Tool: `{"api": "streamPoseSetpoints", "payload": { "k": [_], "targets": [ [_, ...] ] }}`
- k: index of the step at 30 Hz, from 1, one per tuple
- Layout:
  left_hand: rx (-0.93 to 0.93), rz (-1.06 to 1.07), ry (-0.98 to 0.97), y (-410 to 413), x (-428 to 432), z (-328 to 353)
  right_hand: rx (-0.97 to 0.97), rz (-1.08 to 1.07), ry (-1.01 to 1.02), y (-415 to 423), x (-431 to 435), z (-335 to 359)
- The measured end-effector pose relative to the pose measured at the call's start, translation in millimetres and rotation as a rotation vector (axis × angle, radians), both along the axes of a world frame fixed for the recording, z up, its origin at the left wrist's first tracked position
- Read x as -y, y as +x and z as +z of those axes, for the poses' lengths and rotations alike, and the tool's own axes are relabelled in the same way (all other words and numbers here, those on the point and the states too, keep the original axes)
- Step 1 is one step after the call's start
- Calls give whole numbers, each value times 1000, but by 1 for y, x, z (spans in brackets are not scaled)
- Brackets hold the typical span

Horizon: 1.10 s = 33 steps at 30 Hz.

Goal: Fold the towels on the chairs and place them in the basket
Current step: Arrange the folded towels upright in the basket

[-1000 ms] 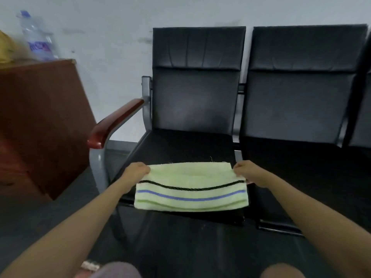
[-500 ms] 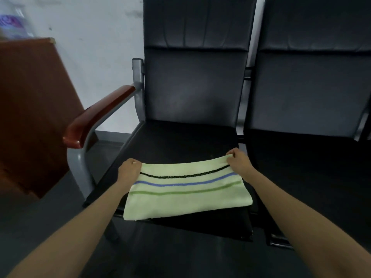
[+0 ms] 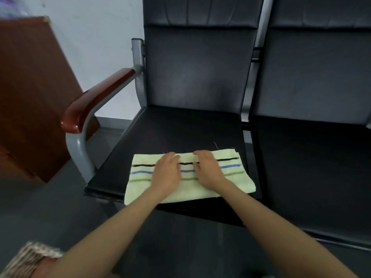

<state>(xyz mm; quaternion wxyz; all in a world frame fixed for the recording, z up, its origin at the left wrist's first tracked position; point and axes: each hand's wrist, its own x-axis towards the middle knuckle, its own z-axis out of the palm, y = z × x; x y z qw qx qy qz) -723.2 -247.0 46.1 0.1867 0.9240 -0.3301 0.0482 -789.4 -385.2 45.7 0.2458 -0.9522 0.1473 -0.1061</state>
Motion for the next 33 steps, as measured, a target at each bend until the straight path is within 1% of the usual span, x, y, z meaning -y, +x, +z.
{"api": "streamPoseSetpoints", "payload": {
  "k": [1, 3, 5, 7, 11, 15, 20, 22, 24, 26, 30, 33],
  "targets": [
    [-26, -12, 56, -6, 5, -7, -52, 39, -12, 2, -11, -5],
    [-80, 4, 187, -6, 3, -18, -193, 96, -104, 3, -17, -16],
    [-122, 39, 253, 3, -9, -22, -305, 125, -181, -3, -5, -20],
    [-138, 66, 294, 12, -22, -21, -370, 107, -221, -12, 15, -21],
    [-145, 132, 320, 18, -44, -20, -403, 3, -199, -31, 47, -22],
    [-154, 198, 352, 19, -61, -18, -391, -51, -189, -46, 51, -22],
    [-293, 278, 311, 20, -80, -14, -379, -61, -169, -58, 43, -21],
    [-302, 314, 324, 17, -82, -13, -372, -62, -165, -62, 43, -20],
    [-312, 405, 264, 13, -80, -12, -362, -56, -156, -68, 44, -20],
    [-295, 515, 125, 10, -78, -12, -317, -45, -145, -75, 47, -22],
    [-187, 570, -23, 8, -78, -17, -244, -54, -134, -86, 48, -24],
    [-262, 628, -158, 12, -79, -12, -238, -69, -135, -87, 45, -24]
  ]
}}
